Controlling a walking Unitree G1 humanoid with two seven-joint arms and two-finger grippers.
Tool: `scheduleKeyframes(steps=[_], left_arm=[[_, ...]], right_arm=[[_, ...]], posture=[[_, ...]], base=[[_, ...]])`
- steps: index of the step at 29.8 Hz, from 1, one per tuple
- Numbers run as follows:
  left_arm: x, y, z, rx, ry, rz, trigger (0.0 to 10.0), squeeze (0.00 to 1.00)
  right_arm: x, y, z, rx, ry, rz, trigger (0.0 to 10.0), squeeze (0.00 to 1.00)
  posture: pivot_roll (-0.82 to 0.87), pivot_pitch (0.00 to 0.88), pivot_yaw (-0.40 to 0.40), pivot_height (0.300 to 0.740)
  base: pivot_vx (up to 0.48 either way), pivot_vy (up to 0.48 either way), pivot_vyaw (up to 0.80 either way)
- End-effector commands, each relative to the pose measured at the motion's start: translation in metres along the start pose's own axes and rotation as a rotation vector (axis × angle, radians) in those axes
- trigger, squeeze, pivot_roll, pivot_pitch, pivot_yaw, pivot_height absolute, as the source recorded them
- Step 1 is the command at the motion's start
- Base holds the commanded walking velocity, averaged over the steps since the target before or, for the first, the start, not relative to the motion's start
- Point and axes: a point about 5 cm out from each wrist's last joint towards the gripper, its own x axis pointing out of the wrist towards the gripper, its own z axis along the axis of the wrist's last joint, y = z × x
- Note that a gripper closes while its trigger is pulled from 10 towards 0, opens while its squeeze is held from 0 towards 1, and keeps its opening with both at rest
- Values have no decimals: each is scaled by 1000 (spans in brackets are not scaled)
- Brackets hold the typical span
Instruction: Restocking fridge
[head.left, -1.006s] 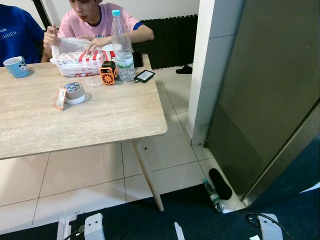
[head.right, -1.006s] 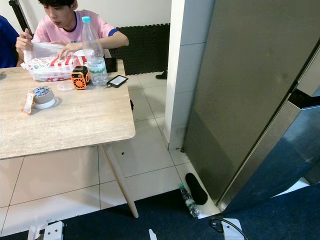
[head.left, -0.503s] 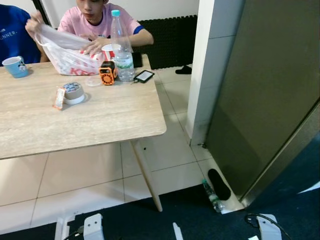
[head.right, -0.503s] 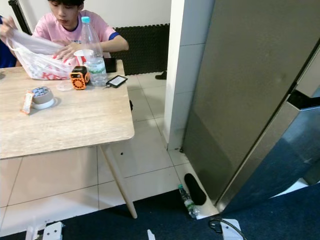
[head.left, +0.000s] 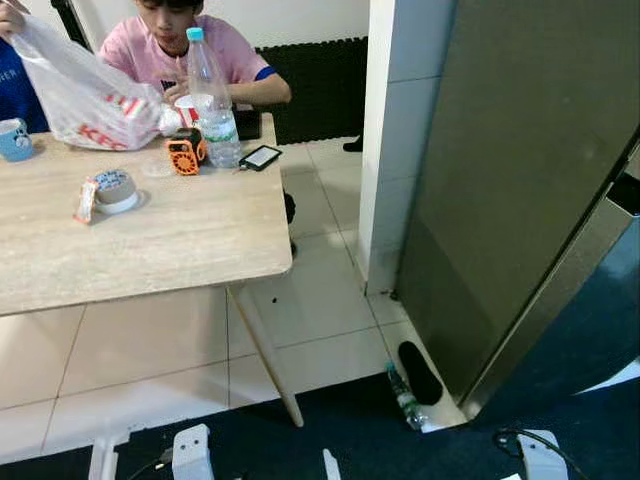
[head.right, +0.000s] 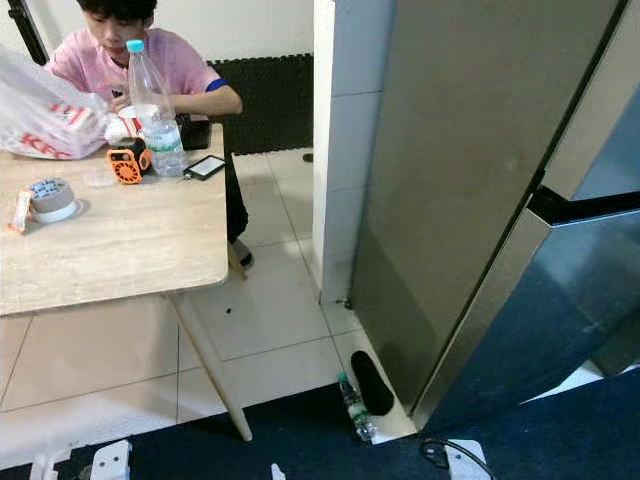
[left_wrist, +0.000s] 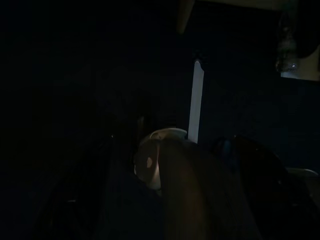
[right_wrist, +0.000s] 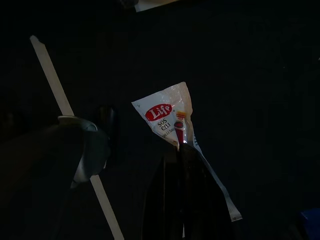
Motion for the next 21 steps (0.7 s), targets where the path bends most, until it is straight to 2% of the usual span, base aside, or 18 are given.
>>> scheduleKeyframes(steps=[1,21], left_arm=[[-1,1,-3,0,14,2,10000,0],[0,0,-3,7,16,-3,10000,0]], right_arm=[[0,2,1,-10,-5,0,10000,0],[0,1,0,-5,-4,0,10000,0]], posture=[[-5,0,20,740],[-15,0,28,740]], base=[[0,-398,0],[0,-403,0]])
